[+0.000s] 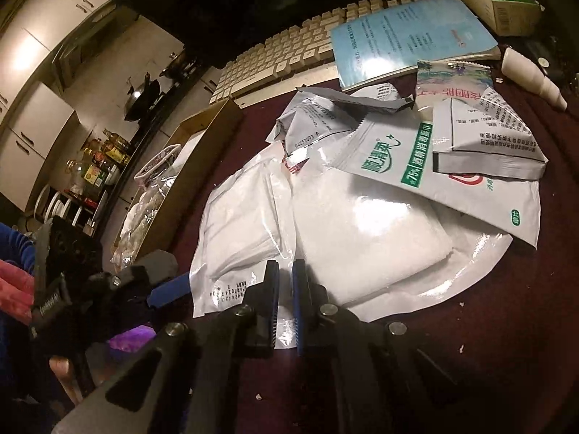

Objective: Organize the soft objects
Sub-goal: 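Grasp the white sealed packet edge with the right gripper, then grasp a white paper packet with the left gripper while the right holds its packet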

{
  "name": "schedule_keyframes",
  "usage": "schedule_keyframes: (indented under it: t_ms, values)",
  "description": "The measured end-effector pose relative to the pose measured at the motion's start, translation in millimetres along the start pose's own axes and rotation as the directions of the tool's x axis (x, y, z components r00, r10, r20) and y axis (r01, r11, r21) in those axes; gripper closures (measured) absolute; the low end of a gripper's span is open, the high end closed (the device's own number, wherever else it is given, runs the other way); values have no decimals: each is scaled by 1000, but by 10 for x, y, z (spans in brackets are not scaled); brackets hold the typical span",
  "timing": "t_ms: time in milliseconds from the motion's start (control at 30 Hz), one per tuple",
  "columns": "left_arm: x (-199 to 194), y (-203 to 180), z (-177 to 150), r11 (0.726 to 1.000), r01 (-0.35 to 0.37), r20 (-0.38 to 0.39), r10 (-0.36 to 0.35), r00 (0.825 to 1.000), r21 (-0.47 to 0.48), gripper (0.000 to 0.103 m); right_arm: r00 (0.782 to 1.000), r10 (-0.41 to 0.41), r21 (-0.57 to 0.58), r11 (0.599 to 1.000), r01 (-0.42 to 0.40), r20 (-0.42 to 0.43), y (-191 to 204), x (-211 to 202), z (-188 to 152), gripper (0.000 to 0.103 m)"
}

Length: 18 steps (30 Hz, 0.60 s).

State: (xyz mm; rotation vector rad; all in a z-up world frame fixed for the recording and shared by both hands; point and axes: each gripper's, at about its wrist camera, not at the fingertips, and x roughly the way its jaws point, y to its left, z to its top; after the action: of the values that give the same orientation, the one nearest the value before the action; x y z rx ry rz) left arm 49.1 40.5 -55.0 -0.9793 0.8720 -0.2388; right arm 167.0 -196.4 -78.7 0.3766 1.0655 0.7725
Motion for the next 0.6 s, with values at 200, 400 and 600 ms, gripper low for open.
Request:
schedule_keyframes:
  t_ms: [200,400,600]
  values:
    - [23,120,19,997,44,-12,-45,999,-64,68,1000,7,11,1000,-8,11,-11,-4,6,99]
    - [-37,106,11,998,40,0,-40,999,-42,96,1000,24,25,999,-25,8,-33,-9,1,99]
    - [-94,145,2,998,47,15,-47,999,-33,98,999,30,13,999,-31,27,-26,-119,-35,95]
